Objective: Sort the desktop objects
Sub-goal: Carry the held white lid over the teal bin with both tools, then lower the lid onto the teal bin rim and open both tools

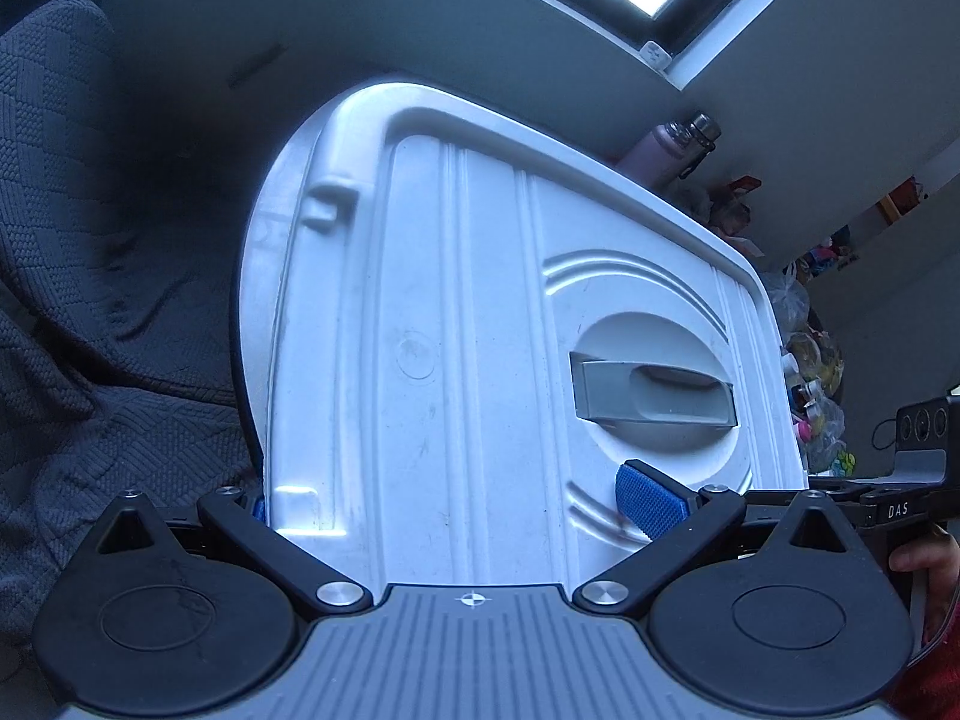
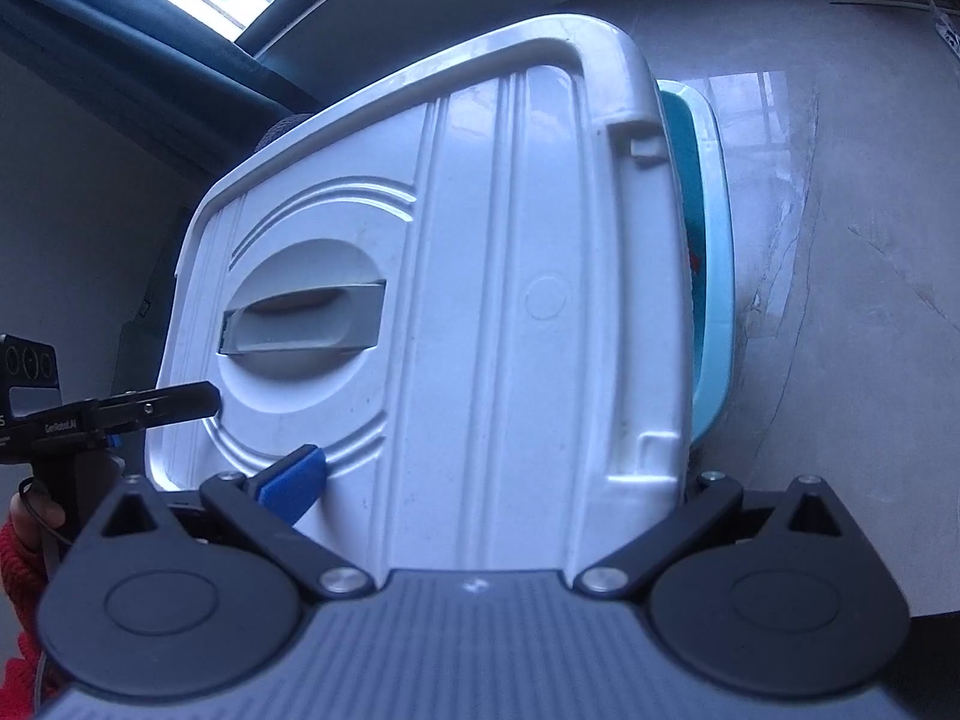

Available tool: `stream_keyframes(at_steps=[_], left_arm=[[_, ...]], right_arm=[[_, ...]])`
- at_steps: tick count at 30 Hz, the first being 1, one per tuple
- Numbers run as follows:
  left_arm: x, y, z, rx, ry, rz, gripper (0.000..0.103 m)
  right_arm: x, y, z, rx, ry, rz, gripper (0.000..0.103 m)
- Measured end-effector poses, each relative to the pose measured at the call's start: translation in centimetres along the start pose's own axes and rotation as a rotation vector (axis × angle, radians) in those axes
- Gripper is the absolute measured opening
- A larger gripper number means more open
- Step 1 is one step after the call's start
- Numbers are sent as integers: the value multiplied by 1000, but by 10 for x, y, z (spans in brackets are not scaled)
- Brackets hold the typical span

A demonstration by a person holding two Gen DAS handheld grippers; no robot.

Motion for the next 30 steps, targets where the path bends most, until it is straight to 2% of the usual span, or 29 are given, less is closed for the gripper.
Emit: stream_keyframes(at_steps=[14,30], left_arm=[[-3,39,-30,-34,-23,-18,103],[-13,52,-44,-52,-41,-5,103]], right_arm=[[8,-26,5,21,-21,-39,103],[2,-63,14,20,-30,-69,103]])
Point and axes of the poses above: each gripper's, at about its wrist camera, not at the fingertips, and z roughly against the way its jaws point, x to its right, y to its top, the point moved 8 cm from there along -z, roughly the way its jaws point, and after that the axes turned 7 degrees about -x, right-handed, at the moved point
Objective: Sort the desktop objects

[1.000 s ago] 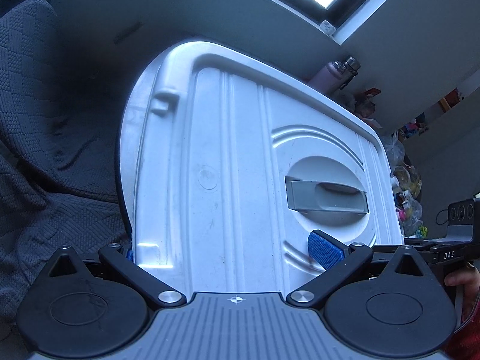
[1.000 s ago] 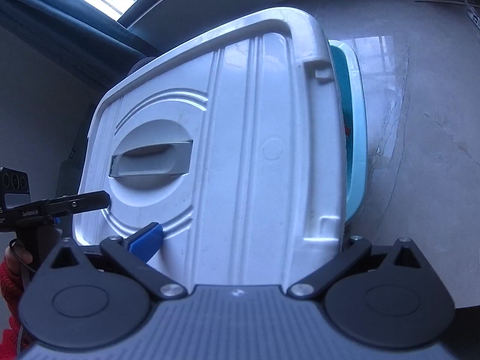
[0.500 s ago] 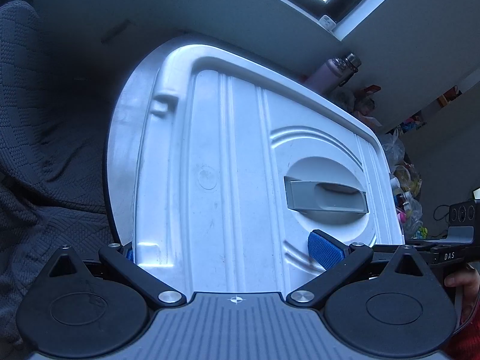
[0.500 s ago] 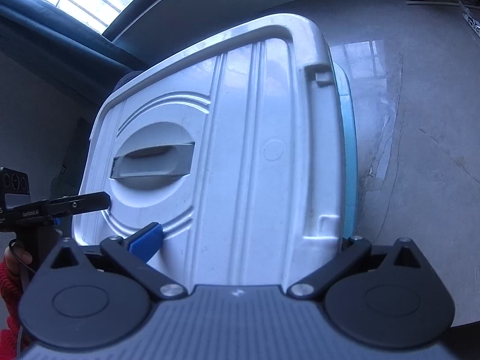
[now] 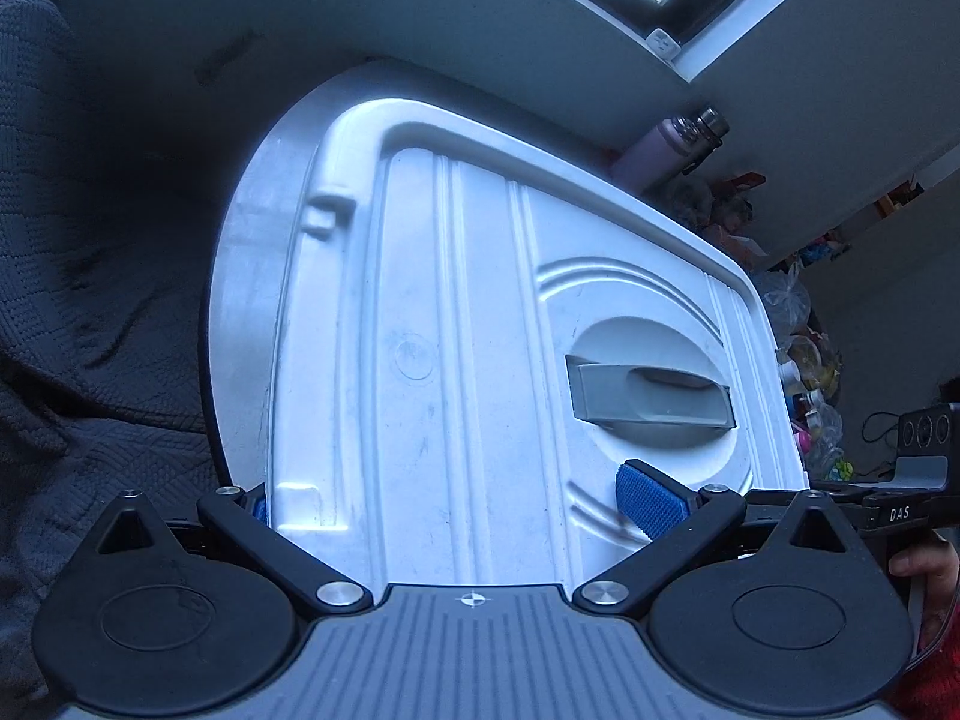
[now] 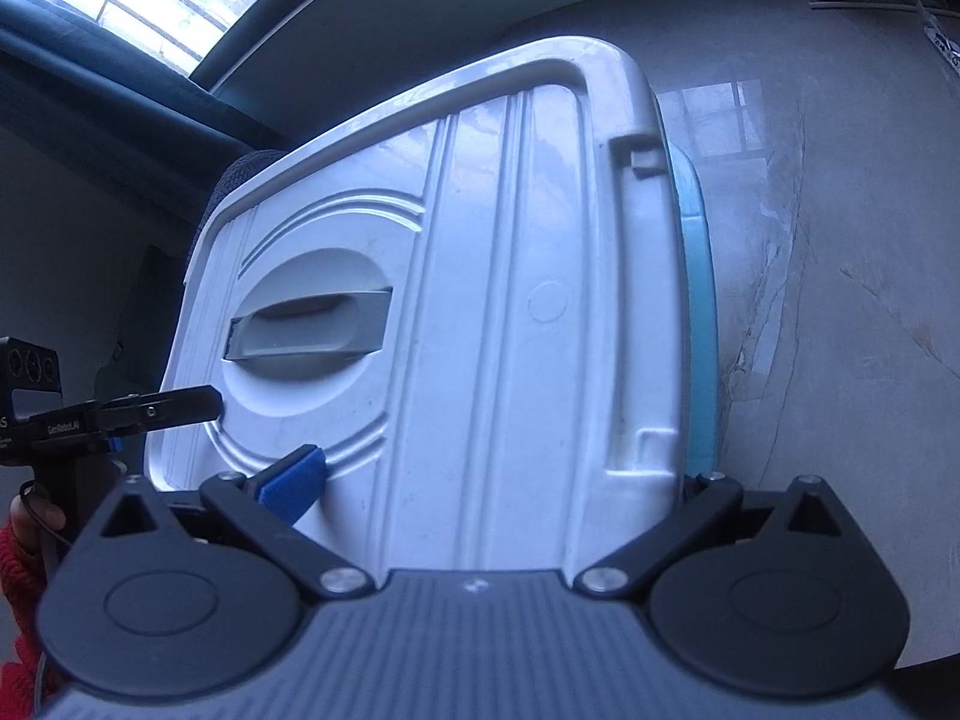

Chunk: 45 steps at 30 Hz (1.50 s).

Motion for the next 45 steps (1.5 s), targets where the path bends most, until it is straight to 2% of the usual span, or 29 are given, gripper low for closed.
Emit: stream_keyframes(at_steps=[2,3,6,7,10,15,21,26,31,35,38,42,45], left_arm=[[-4,1,-3,-17,12,-1,103],[-7,1,-4,-27,46,-11,103],[-17,4,-4,-35,121,-21,103],[-20,4,-3,-33,129,-13,103],[-24,10,0,-18,137,4,103],[-19,19,6,4,160,-17,103],[-15,23,9,9,190,-29,103],[-12,23,8,-14,236,-48,103],[-9,28,10,-69,320,-86,103],[-14,35,12,-101,381,-54,103],[-13,38,11,-103,402,-54,103],[-6,36,6,-104,378,-68,103],[-5,36,1,-106,397,-94,102]], right_arm=[[2,-4,1,-8,-15,-22,103],[4,-6,2,-16,-46,-33,103],[19,-9,9,-27,-244,-42,103],[22,-10,13,-17,-256,-44,103],[21,-18,24,-9,-224,-55,103],[17,-19,37,22,-223,-45,103],[9,-18,46,48,-267,8,103],[3,-8,54,60,-302,62,103],[1,4,65,69,-353,126,102],[0,23,60,79,-370,179,94],[5,22,53,50,-388,182,87],[12,13,44,9,-394,178,79],[17,9,40,4,-394,165,76]])
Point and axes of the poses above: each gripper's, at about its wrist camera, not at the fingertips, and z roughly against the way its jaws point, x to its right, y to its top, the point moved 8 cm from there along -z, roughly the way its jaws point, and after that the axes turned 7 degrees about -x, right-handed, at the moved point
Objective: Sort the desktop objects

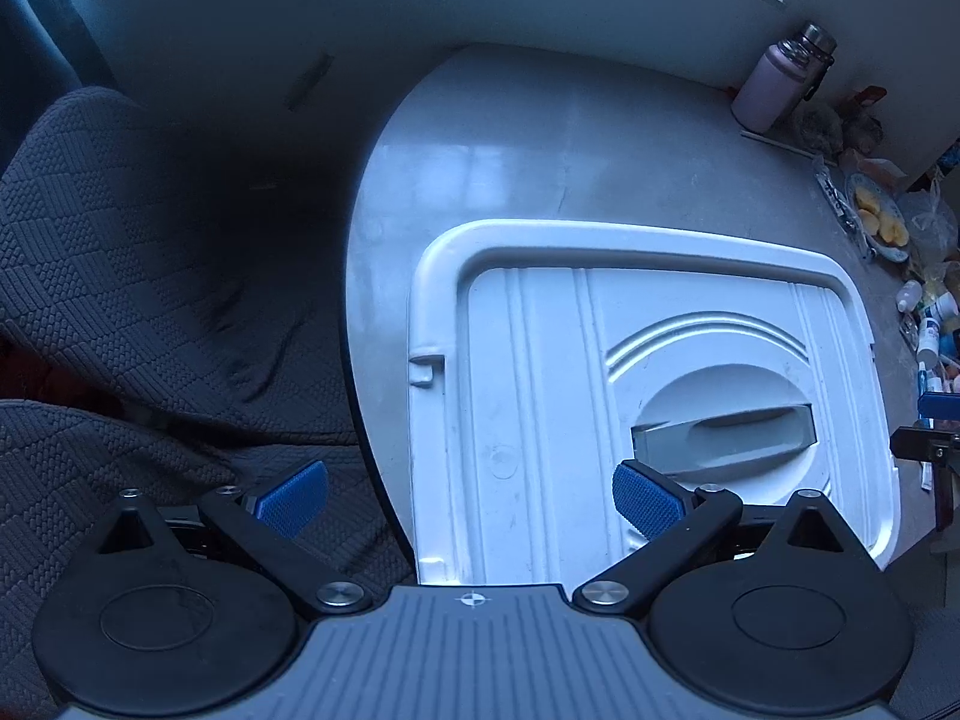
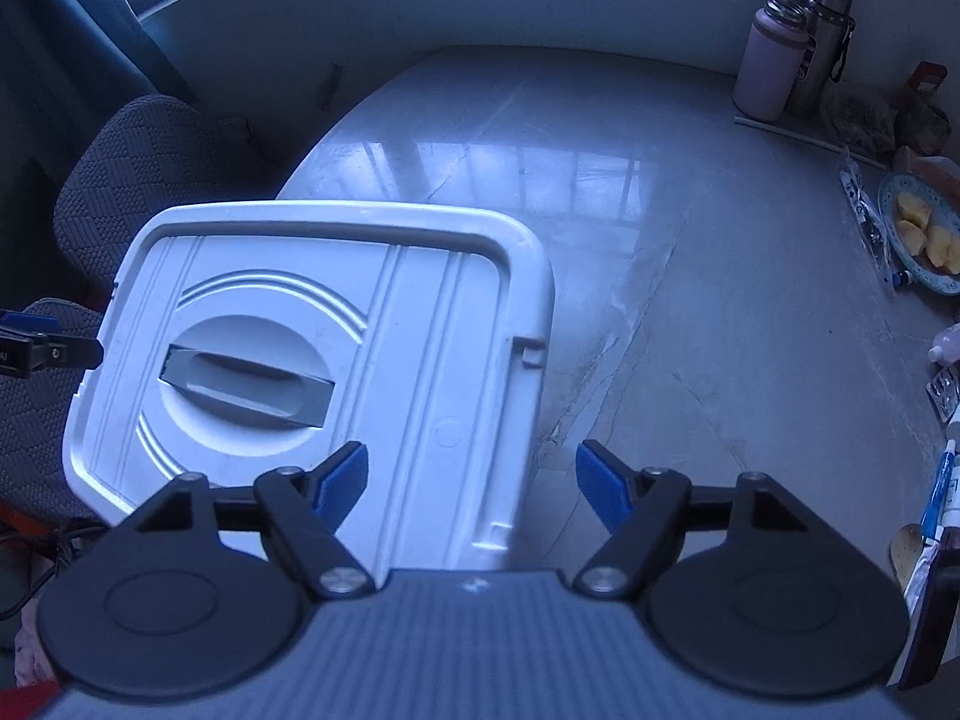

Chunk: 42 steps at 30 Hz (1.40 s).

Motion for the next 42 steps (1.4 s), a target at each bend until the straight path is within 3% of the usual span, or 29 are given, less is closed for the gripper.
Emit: stream_keyframes(at_steps=[6,11,12,13,15,36,37,38,42], left_arm=[[1,-1,-1,-4,-5,-12,102],[-4,-3,-18,-25,-9,17,100],[-4,-4,-21,-31,-18,20,84],[-3,-5,-24,-37,-28,23,76],[0,-4,-26,-26,-66,31,71],[6,13,-31,-19,-51,18,71],[5,14,-32,-19,-54,20,70],[6,14,-33,-22,-49,20,70],[6,15,-35,-18,-48,5,70]], right_arm=[[4,-5,-14,-37,10,-29,66],[3,-10,-24,-61,7,-47,48],[3,-10,-26,-66,9,-49,47],[2,-10,-27,-68,12,-52,45],[0,-9,-27,-67,13,-52,42],[-13,0,-29,-62,-24,-24,39],[-16,2,-28,-59,-10,-25,33],[-18,4,-28,-59,4,-26,34],[-27,8,-30,-60,-41,18,33]])
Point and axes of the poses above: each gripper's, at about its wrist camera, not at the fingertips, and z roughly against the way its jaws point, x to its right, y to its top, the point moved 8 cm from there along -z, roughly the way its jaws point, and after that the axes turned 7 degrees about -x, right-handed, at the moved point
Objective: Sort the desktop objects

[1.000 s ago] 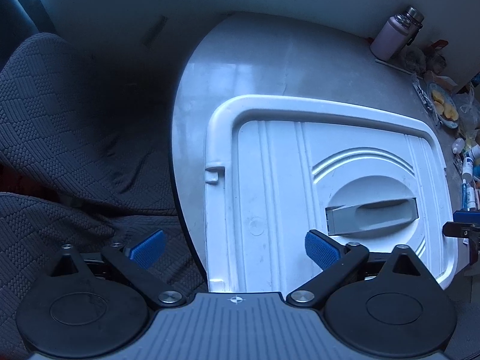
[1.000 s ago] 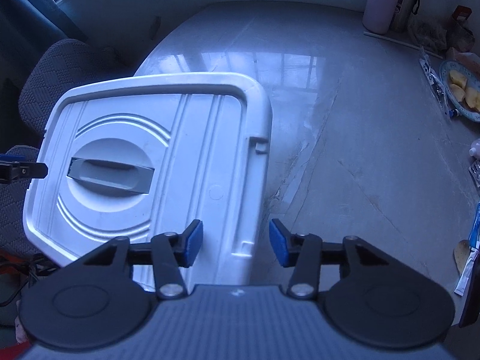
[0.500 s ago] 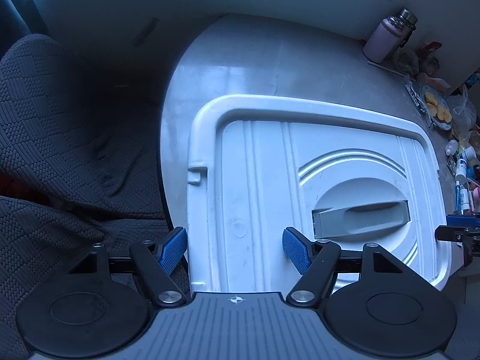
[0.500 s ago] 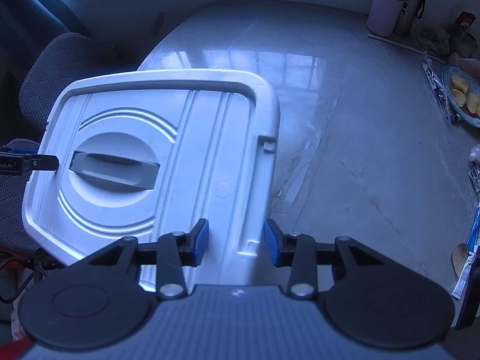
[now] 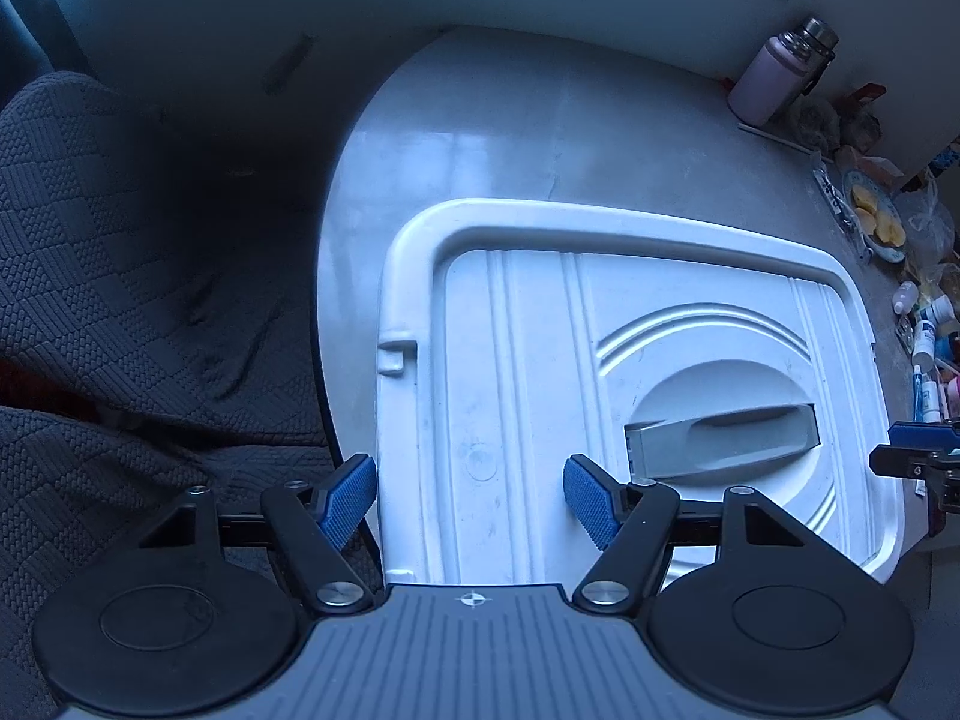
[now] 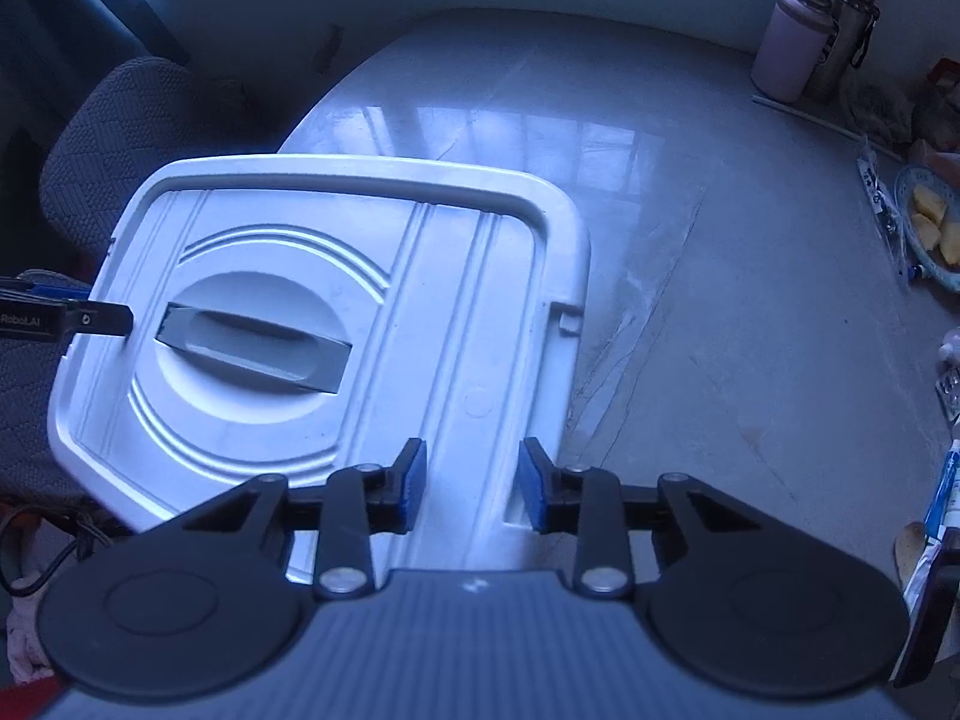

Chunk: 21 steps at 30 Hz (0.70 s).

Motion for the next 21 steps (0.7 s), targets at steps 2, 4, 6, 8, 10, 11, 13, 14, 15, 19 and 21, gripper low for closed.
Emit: stream_keyframes(at_steps=[2,4,6,8,10,11,13,14,15,19,21], left_arm=[[-2,0,-1,5,-11,7,70],[-3,0,-2,7,-18,12,70],[-2,1,-2,8,-15,7,70],[-2,2,-3,14,-7,0,71],[0,4,-3,17,4,-5,71],[1,6,-4,19,10,-7,72],[2,7,-3,21,16,-11,73],[2,7,-3,23,18,-12,73],[2,7,-3,28,19,-15,74],[5,7,-1,42,30,-23,75],[6,4,2,38,43,-39,74]], right_arm=[[1,0,-1,1,0,-4,33],[2,0,-1,4,5,-10,33],[2,1,0,3,1,-3,33],[2,2,0,3,-6,0,33],[3,2,0,6,-11,1,33],[2,3,0,8,-14,3,34],[2,3,0,13,-16,4,34],[2,3,0,15,-16,3,34],[2,3,0,17,-16,2,35],[3,5,0,28,-24,-3,35],[4,5,0,30,-28,-7,35]])
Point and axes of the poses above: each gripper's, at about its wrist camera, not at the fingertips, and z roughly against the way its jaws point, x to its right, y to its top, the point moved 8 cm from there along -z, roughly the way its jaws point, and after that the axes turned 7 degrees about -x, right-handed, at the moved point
